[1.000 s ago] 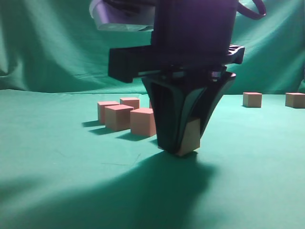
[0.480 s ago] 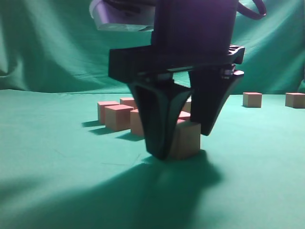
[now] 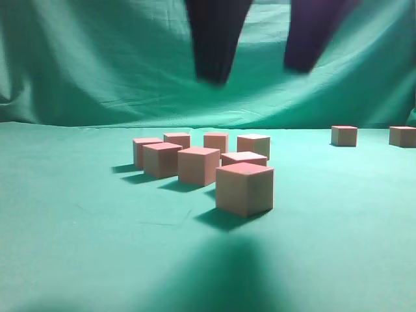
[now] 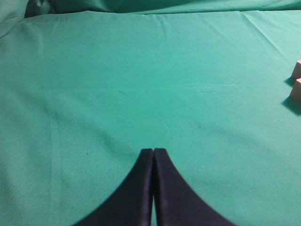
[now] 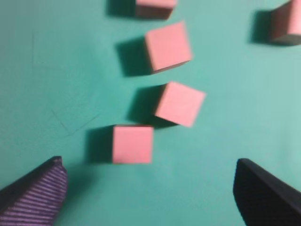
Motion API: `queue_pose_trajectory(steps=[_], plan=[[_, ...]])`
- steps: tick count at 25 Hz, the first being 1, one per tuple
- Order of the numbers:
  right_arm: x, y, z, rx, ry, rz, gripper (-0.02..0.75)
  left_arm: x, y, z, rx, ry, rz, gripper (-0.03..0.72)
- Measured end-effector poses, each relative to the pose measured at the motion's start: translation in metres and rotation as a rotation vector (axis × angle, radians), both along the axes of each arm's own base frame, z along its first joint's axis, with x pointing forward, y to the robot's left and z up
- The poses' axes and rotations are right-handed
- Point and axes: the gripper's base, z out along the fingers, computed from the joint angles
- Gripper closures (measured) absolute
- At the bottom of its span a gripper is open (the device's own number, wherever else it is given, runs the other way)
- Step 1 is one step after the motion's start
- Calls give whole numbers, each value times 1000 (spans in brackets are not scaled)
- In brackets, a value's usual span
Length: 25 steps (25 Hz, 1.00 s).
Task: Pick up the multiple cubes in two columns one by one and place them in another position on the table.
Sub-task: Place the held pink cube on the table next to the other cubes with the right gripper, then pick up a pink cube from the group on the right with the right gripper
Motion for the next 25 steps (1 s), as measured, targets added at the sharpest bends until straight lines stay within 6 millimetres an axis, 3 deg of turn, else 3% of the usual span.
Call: queue_pose_trajectory(steps=[3,7,11,14,15,17,25], plan=[[1,-21,43,-2,-102,-108,85,0,0,0,0,0,0,688],[26,-65,90,25,-208,-328,85,0,0,0,0,0,0,688],[62,-109,107,67,-205,-539,85,0,0,0,0,0,0,688],[93,-132,101,93,-127,-624,85,0,0,0,0,0,0,688],[105,-136,97,104,-94,-642,136,0,0,0,0,0,0,688],[130,-143,87,120,-44,-662,135,0,0,0,0,0,0,688],[228,-143,33,106,33,-695,135,0,0,0,0,0,0,688]])
